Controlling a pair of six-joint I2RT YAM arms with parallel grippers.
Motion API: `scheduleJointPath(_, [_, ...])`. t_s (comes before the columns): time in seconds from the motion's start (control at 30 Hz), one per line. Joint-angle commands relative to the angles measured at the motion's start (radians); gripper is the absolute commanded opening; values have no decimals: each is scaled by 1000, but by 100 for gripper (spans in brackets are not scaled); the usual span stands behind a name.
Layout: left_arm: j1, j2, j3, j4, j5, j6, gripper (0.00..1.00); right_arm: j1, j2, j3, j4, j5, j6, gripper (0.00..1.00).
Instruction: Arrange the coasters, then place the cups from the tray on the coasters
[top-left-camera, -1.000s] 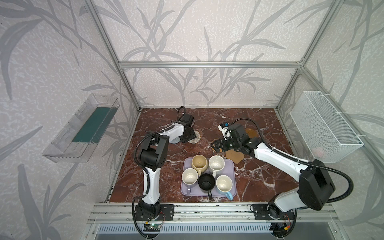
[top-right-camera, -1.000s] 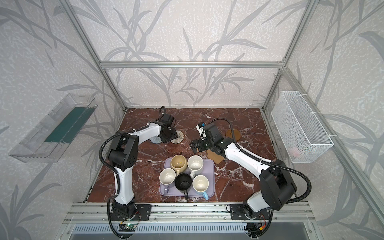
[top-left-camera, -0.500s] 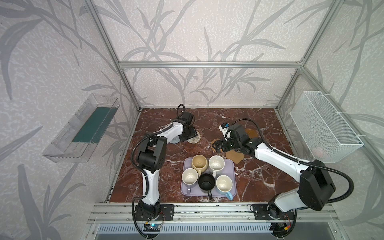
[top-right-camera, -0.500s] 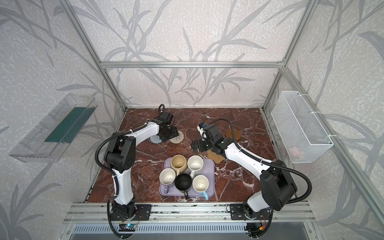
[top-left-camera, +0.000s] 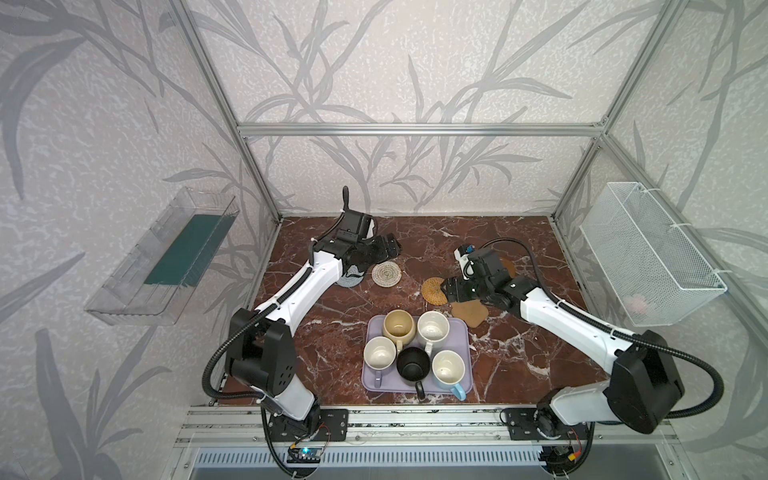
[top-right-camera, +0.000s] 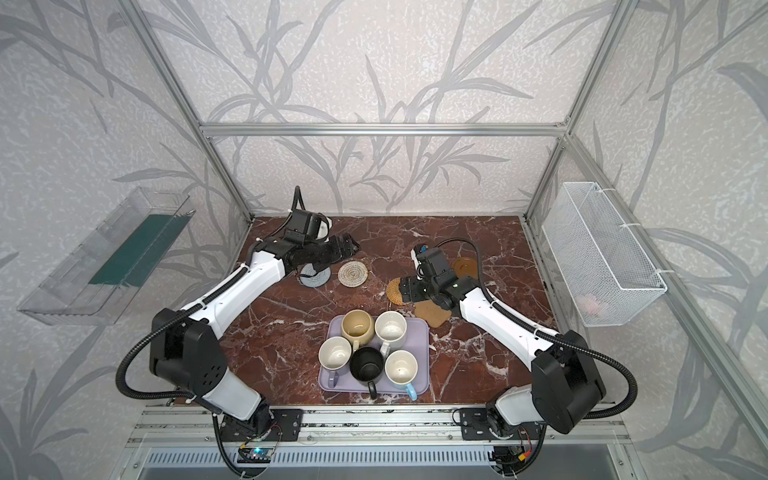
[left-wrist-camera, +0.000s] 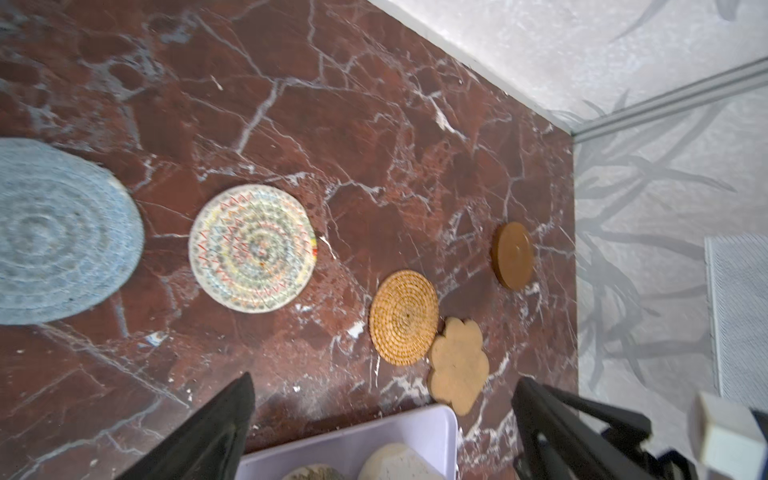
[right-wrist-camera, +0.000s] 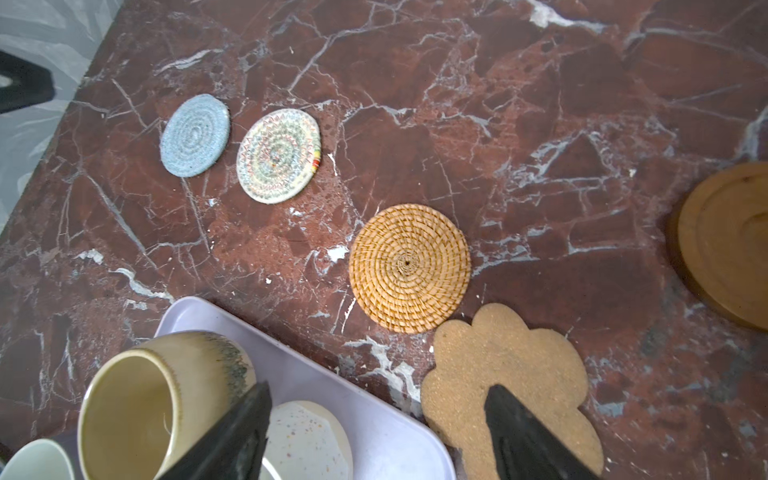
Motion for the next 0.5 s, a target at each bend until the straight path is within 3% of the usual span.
scheduleJointPath(0.0, [-21, -33, -63, 16, 113, 24, 99, -9, 44, 4, -14, -4, 2, 81])
scheduleJointPath(0.2, [-49, -49, -127, 6, 98, 40, 99, -31, 171, 65, -47, -39, 2, 99])
scheduleJointPath(0.33, [-60, -47, -148, 8, 96, 45, 99, -33, 254, 118, -71, -44, -14, 99])
scheduleJointPath(0.4, [-62, -45, -156, 13, 87, 46, 99, -34, 279, 130, -60, -50, -28, 88])
scheduleJointPath(0.47, [-61, -40, -161, 21, 84, 43, 99, -34, 311, 144, -46, -53, -40, 66])
